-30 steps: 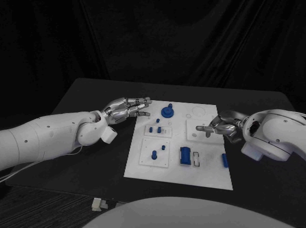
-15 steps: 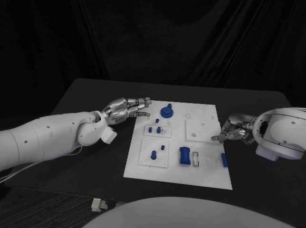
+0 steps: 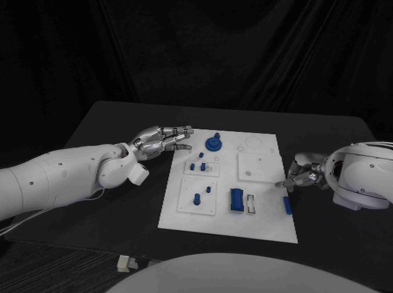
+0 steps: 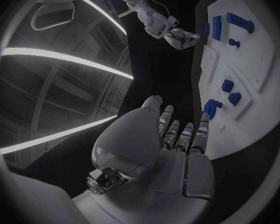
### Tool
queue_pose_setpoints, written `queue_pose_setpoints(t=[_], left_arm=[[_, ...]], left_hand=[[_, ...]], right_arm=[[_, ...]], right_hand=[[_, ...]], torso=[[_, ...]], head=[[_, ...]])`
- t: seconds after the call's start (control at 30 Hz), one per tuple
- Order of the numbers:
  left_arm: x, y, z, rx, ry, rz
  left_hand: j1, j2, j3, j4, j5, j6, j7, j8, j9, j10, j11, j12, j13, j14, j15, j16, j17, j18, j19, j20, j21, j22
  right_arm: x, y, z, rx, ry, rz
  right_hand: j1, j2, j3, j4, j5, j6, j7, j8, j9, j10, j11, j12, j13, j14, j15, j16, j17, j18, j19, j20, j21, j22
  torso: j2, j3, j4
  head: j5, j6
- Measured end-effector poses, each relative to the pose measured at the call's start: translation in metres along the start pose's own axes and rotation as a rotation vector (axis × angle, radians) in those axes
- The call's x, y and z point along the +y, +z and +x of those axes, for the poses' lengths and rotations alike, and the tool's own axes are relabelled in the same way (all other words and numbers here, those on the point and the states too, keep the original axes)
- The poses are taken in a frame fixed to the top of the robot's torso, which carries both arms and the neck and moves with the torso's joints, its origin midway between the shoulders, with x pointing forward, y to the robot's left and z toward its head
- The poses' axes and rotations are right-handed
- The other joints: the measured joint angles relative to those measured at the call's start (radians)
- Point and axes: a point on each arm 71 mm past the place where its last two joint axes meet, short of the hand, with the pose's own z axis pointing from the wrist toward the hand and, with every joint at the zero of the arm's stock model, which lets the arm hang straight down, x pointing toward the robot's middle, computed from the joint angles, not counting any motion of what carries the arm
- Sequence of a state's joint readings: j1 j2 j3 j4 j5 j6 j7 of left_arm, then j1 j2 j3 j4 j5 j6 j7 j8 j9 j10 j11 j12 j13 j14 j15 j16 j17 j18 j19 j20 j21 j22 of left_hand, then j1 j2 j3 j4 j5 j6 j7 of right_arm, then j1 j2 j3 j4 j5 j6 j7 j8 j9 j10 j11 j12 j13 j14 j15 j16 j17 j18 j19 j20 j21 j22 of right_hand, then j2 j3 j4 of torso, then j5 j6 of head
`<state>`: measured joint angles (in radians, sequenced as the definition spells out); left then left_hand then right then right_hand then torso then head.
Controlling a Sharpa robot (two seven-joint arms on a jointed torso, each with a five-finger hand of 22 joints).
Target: Assemble the parts on the task board
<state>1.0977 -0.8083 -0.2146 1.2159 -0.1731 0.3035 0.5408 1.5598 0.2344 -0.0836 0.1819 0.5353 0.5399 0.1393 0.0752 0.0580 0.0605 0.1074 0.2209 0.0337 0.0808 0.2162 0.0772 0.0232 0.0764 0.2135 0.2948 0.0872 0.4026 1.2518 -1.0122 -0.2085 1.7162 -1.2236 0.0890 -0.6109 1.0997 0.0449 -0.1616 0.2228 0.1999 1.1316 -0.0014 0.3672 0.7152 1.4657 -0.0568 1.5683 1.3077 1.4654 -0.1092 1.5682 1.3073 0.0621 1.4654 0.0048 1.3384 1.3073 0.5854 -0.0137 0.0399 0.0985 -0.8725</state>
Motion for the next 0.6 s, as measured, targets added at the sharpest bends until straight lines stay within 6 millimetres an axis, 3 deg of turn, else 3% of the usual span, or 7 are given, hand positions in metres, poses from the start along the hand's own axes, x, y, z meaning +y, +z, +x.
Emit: queue_pose_setpoints(t=[0.17, 0.6], left_arm=[[0.0, 0.0, -0.001, -0.001, 0.001, -0.001], [0.0, 0.0, -0.001, -0.002, 0.001, -0.002]], left_hand=[[0.0, 0.0, 0.003, -0.003, 0.0, 0.0, 0.0, 0.0, 0.0, 0.0, 0.0, 0.004, 0.001, 0.0, 0.0, 0.0, 0.0, 0.0, 0.0, 0.0, 0.0, 0.0], [0.0, 0.0, 0.003, -0.003, 0.0, 0.0, 0.0, 0.0, 0.0, 0.0, 0.0, 0.003, 0.001, 0.0, 0.0, 0.0, 0.0, 0.0, 0.0, 0.0, 0.0, -0.002]], right_arm=[[-0.002, 0.002, 0.006, 0.008, -0.036, 0.012], [-0.004, 0.005, 0.015, 0.027, -0.085, 0.026]], right_hand=[[-0.009, 0.009, 0.001, 0.009, -0.023, 0.003, 0.0, -0.002, 0.01, -0.001, -0.001, 0.0, 0.0, 0.0, -0.006, 0.0, 0.0, 0.0, 0.0, -0.006, -0.018, 0.0], [-0.009, 0.009, 0.003, 0.008, -0.023, -0.008, 0.011, -0.064, -0.028, -0.001, -0.001, 0.0, 0.0, 0.0, -0.006, 0.0, 0.0, 0.0, -0.001, -0.007, -0.027, 0.001]], torso=[[0.0, 0.0002, -0.0002], [0.0, 0.0006, -0.0005]], head=[[-0.001, 0.0], [-0.002, 0.0]])
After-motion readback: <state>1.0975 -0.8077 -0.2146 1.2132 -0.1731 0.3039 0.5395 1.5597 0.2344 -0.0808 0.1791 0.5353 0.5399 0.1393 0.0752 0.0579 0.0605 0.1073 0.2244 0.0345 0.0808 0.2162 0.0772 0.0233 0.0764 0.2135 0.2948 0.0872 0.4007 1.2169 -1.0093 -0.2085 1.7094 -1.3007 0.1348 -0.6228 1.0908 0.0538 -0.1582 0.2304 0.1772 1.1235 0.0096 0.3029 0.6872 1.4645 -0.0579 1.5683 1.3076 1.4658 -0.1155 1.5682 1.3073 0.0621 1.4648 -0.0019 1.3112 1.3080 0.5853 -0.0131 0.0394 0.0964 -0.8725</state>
